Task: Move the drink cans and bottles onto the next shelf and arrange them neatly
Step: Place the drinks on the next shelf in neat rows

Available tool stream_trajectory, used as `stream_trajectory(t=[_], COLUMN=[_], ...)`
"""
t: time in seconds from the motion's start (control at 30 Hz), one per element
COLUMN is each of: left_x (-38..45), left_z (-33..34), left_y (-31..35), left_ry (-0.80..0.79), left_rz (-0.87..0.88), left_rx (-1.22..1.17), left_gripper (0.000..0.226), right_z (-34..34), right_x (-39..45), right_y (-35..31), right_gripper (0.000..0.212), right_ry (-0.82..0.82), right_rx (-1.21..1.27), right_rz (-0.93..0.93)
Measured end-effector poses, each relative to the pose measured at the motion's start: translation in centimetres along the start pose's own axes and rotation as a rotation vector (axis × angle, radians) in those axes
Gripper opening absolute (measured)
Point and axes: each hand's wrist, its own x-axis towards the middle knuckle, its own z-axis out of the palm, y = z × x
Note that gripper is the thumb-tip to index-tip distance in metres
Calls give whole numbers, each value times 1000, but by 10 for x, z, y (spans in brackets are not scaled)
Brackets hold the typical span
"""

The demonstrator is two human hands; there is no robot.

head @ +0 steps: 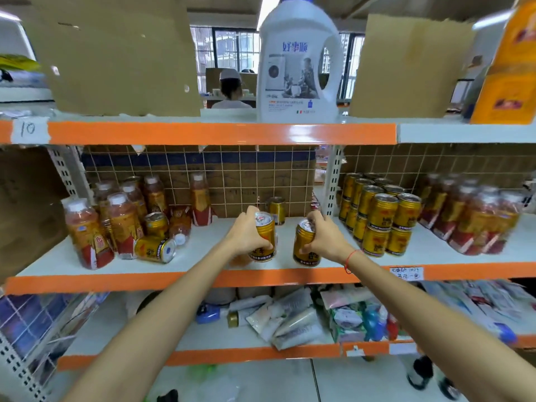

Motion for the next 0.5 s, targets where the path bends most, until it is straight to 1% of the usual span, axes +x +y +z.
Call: stream_trajectory(t=[0.2,0.33,0.5], left_x=[6,10,14], left_z=[43,89,151], left_y=[66,130,203], left_ry=[-69,-128,-151], left_rz=[37,60,108], left_rx=[-41,-56,-99], left_gripper=[79,81,82], right_z=[-50,-98,-152], right_x=[-30,-55,-80], right_y=[65,127,197], right_gripper=[81,79,77], right_ry=[32,28,9], right_rx=[-28,-91,-133], right_rz=[52,87,111])
